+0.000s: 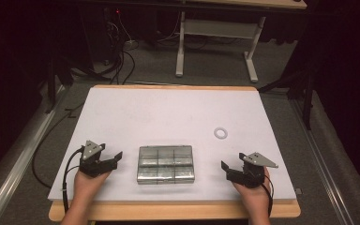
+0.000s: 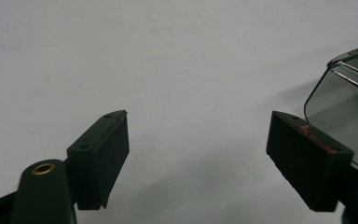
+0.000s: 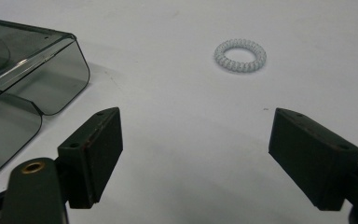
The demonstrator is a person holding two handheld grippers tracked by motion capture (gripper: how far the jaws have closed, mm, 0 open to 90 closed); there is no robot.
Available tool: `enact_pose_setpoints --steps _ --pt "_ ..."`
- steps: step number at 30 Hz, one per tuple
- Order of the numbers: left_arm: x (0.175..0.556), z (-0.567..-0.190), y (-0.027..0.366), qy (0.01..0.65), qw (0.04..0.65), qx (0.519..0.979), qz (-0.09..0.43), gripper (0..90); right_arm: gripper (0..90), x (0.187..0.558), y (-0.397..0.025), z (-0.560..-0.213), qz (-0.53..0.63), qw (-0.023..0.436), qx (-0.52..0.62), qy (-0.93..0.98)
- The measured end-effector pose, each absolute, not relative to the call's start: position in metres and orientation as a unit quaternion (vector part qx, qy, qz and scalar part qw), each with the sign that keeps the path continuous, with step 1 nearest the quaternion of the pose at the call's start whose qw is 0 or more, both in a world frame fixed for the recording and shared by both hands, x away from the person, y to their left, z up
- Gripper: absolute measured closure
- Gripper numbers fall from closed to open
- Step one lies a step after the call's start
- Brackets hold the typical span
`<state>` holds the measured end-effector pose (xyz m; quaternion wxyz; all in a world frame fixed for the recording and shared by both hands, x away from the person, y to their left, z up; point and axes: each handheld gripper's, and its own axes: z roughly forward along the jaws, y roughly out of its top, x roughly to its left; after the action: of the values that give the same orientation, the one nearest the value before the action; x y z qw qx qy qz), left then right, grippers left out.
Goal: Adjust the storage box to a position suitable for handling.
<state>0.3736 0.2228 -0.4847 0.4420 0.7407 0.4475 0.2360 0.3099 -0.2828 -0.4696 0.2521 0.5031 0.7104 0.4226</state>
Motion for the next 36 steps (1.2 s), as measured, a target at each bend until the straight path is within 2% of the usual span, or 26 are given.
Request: enact_pose_setpoints --steps 3,4,9,12,13,18,23,26,31,33,35,36 --pt "0.377 -0.486 0.217 0.445 0.416 0.757 0.237 23.9 22.8 0.307 -0.288 -0.47 0.425 0.262 0.506 0.703" --pt "0.377 -0.486 0.215 0.443 0.407 0.763 0.239 24.0 27.9 0.305 -0.289 -0.47 0.427 0.261 0.5 0.707" --pt "0.377 -0.487 0.21 0.437 0.388 0.773 0.249 26.4 27.8 0.302 -0.291 -0.474 0.426 0.247 0.51 0.705" --pt "0.377 -0.487 0.21 0.437 0.388 0.772 0.249 26.3 31.4 0.302 -0.291 -0.475 0.44 0.243 0.504 0.703" --pt "0.377 -0.487 0.211 0.438 0.388 0.772 0.248 26.3 35.1 0.302 -0.291 -0.474 0.431 0.236 0.507 0.708" --pt "0.377 -0.486 0.211 0.438 0.393 0.77 0.248 26.9 38.0 0.3 -0.286 -0.473 0.426 0.254 0.485 0.72" --pt "0.376 -0.486 0.213 0.438 0.401 0.765 0.251 29.4 39.4 0.299 -0.285 -0.473 0.446 0.254 0.474 0.716" --pt "0.372 -0.481 0.207 0.434 0.407 0.767 0.239 30.3 45.0 0.298 -0.281 -0.472 0.446 0.254 0.468 0.72" --pt "0.366 -0.476 0.199 0.426 0.418 0.769 0.23 31.0 42.8 0.298 -0.279 -0.47 0.441 0.257 0.465 0.724" --pt "0.362 -0.477 0.195 0.426 0.42 0.773 0.212 33.4 37.1 0.298 -0.279 -0.47 0.428 0.278 0.467 0.722" --pt "0.36 -0.477 0.194 0.426 0.419 0.775 0.208 36.4 33.7 0.298 -0.28 -0.47 0.427 0.276 0.472 0.72" --pt "0.359 -0.478 0.192 0.428 0.417 0.777 0.199 36.4 28.5 0.299 -0.281 -0.469 0.43 0.273 0.476 0.717"
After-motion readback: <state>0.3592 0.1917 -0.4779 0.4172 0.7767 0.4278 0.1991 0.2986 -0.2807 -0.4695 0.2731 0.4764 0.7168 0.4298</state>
